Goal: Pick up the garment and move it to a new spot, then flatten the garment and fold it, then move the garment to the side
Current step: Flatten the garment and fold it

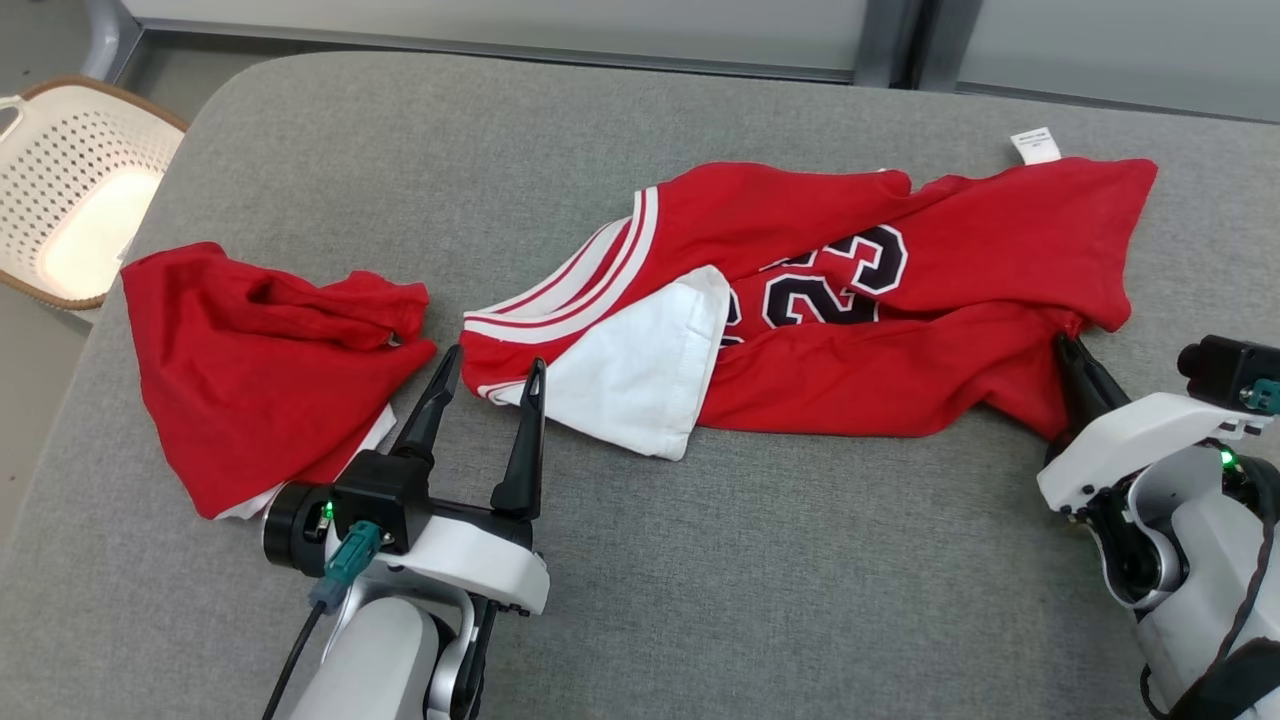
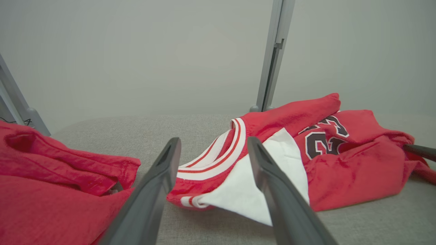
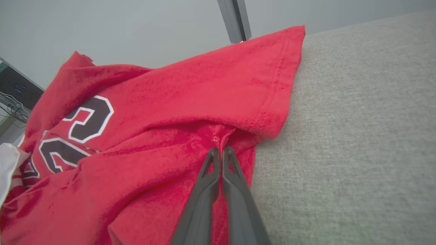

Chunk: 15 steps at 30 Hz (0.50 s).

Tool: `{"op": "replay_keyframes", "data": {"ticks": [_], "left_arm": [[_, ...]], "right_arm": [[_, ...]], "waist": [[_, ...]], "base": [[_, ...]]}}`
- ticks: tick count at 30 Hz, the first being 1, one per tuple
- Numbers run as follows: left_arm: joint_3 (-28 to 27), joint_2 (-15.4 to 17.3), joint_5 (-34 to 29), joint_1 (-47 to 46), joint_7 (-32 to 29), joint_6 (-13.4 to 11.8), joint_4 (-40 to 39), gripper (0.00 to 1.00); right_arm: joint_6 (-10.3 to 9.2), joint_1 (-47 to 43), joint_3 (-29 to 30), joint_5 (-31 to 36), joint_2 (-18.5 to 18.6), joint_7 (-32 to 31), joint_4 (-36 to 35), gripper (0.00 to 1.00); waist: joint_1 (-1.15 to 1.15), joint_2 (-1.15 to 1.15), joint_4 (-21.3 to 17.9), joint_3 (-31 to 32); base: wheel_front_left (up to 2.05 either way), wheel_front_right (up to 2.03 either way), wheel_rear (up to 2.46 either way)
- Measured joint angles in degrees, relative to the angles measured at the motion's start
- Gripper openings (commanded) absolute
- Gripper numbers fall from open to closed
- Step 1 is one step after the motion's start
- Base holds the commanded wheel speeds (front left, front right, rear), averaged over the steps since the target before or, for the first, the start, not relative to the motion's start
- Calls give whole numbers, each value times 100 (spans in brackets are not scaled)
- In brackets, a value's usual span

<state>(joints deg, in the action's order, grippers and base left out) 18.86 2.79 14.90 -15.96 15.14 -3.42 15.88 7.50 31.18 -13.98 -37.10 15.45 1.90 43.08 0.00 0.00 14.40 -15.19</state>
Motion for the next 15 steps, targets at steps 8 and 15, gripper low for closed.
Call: {"op": "replay_keyframes", "data": {"ticks": [8,15], "left_arm": [[-67,0,-74,133,0,7,71,100],[-121,-1,-88,326,0,-1,125,100]], "right_arm": [[0,-365,-439,-56,69,331,-322,0],[0,-984,-644,-66,188,416,-934,0]], "waist": [[0,0,-334,346],[0,0,-619,724]], "base": [[0,0,0],[0,0,0]]}}
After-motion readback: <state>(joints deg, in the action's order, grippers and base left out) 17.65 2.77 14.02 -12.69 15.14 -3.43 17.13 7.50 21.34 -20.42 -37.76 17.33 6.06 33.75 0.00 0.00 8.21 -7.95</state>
